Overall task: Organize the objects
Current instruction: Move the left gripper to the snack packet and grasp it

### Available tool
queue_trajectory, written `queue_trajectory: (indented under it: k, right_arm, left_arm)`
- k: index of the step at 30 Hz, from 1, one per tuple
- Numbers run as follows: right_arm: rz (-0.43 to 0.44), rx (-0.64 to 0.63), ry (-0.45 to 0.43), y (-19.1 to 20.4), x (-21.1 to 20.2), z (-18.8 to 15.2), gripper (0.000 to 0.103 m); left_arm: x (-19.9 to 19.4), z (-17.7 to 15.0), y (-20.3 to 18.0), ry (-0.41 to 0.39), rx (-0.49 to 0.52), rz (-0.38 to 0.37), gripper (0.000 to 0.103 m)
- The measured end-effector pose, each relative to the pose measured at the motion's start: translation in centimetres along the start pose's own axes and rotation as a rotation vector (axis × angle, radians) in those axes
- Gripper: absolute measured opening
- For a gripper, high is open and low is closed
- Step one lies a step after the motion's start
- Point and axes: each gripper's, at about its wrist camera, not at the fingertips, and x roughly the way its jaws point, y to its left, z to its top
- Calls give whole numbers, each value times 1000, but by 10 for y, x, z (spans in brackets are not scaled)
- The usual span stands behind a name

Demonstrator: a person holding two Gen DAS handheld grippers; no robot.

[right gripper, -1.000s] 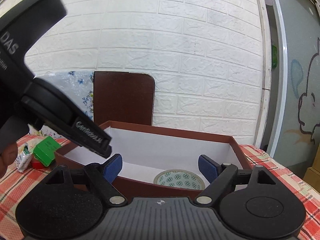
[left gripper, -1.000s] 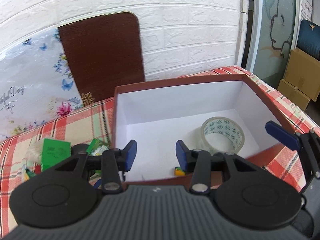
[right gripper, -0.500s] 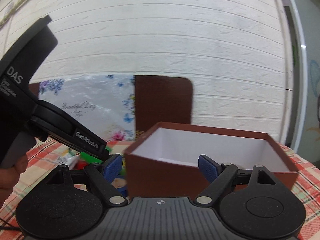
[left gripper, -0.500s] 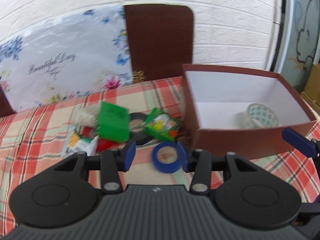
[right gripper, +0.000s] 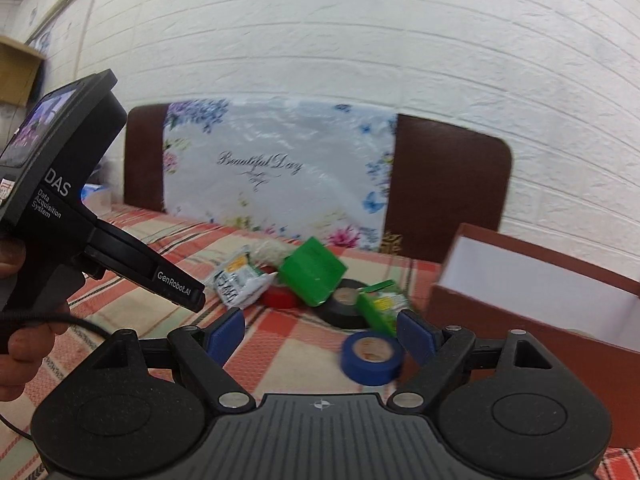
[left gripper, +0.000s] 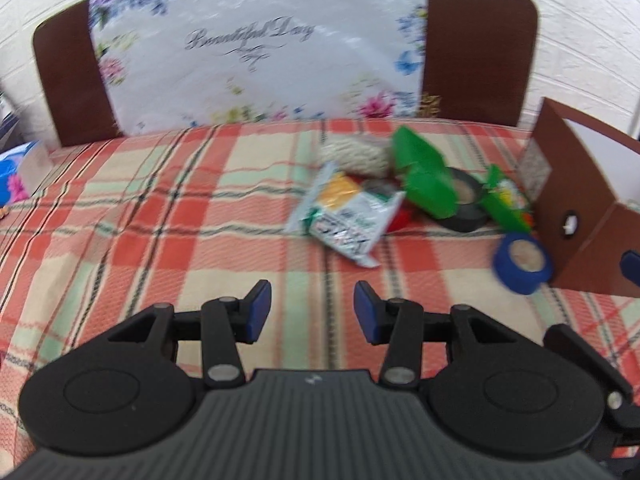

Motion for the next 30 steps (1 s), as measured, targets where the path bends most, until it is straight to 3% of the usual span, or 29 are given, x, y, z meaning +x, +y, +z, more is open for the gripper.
queue_trajectory:
  k: [6, 8, 11, 17, 20, 23, 24, 30]
  right_arm:
    - [82, -25, 84, 27, 36, 0, 79]
    - [103, -16, 112, 33, 53, 2, 78]
    - [113, -30, 130, 44, 80, 9, 76]
    - [75, -268, 74, 72, 131, 22, 76]
    - [98, -396, 118, 84, 158, 22, 74]
    - [125, -474, 111, 88, 163, 16, 55]
    - [124, -473, 126, 88, 162, 18, 50]
    - [183, -205, 227, 58, 111, 13, 50]
  left_arm:
    - [32, -15, 67, 36, -123, 75, 53]
    - [35, -24, 84, -24, -148, 78, 63]
    - [37, -37, 95, -114, -150, 75, 71]
    - [40, -35, 100, -150, -188, 29, 76]
    - [38, -36, 101, -158, -202, 13, 77]
    - [37, -36, 102, -162, -207, 6, 77]
    - [38, -36, 102, -162, -206, 5, 77]
    - [38, -36, 100, -155, -189, 12, 79]
